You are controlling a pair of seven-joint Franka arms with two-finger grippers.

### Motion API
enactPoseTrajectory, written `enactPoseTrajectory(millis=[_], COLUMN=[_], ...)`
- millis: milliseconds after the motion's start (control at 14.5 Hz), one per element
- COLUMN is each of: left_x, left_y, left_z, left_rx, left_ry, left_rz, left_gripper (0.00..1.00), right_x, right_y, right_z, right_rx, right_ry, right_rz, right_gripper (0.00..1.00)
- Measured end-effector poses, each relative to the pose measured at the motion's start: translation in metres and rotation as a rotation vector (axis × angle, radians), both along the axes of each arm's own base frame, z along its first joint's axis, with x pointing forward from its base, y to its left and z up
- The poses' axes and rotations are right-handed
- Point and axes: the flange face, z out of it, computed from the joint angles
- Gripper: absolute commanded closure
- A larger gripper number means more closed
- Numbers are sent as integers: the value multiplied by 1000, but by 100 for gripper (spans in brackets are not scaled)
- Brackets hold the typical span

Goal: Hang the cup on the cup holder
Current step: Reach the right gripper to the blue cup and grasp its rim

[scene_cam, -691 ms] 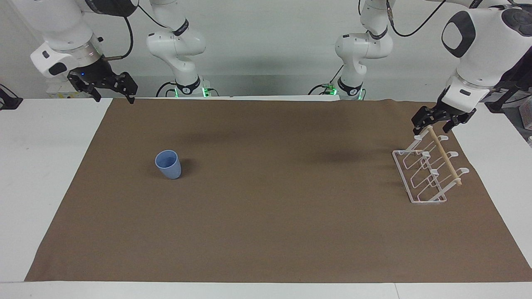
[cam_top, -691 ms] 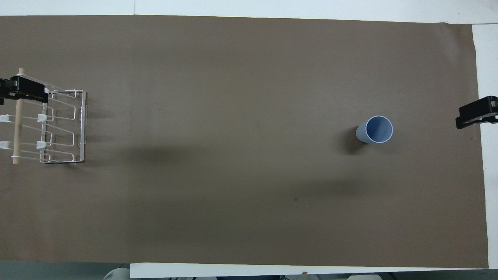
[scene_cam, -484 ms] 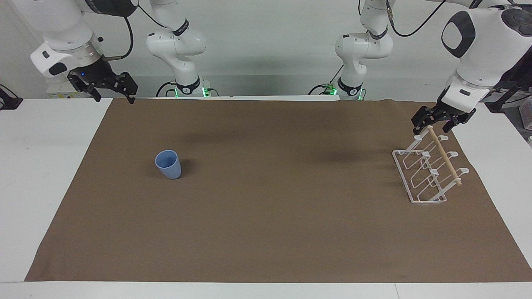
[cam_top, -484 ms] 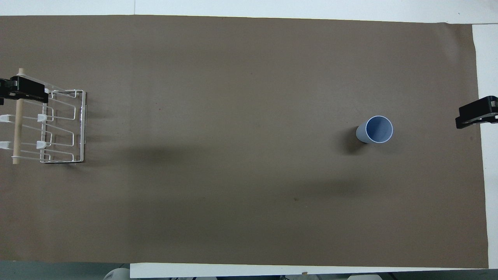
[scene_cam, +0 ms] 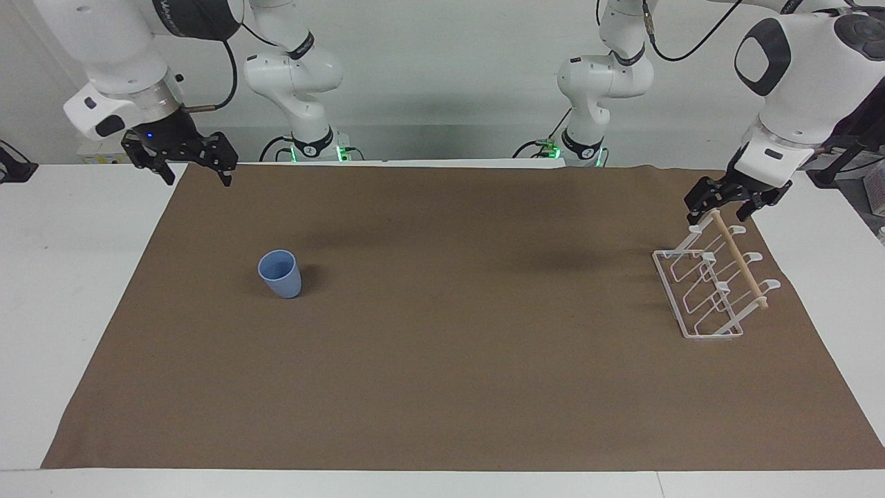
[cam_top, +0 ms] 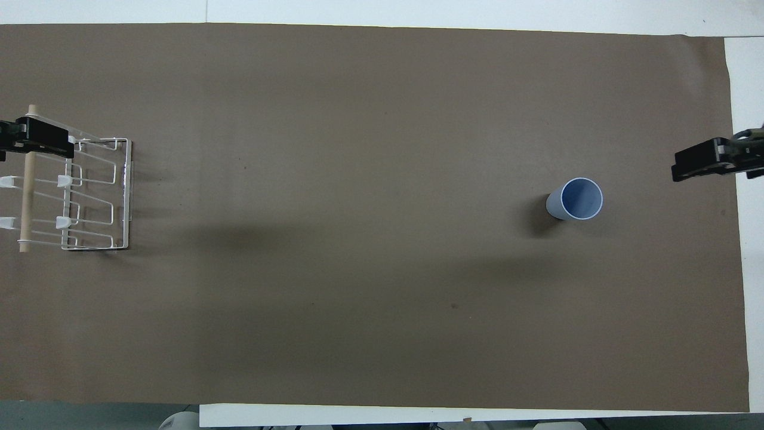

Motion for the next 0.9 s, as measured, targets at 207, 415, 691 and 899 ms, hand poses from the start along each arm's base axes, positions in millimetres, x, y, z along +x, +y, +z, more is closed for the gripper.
enactPoseTrajectory(millis=[207, 415, 691, 899], left_x=[0, -1, -1, -2], left_y=[-3, -5, -1, -1], left_z=[0, -1, -1, 1], left_rx=[0, 0, 1, 0], left_ry=[1, 6, 10, 6], left_rz=[-4, -9, -2, -2], left_gripper=[0, 0, 0, 0], right_x=[8, 11, 10, 11], right_y=[20, 21, 2, 1], right_z=[-63, -120, -184, -213], right_rx=[47, 92, 96, 92], right_ry=[7, 19, -3, 5], right_rz=[33, 72, 144, 168], right_gripper=[0, 0, 0, 4])
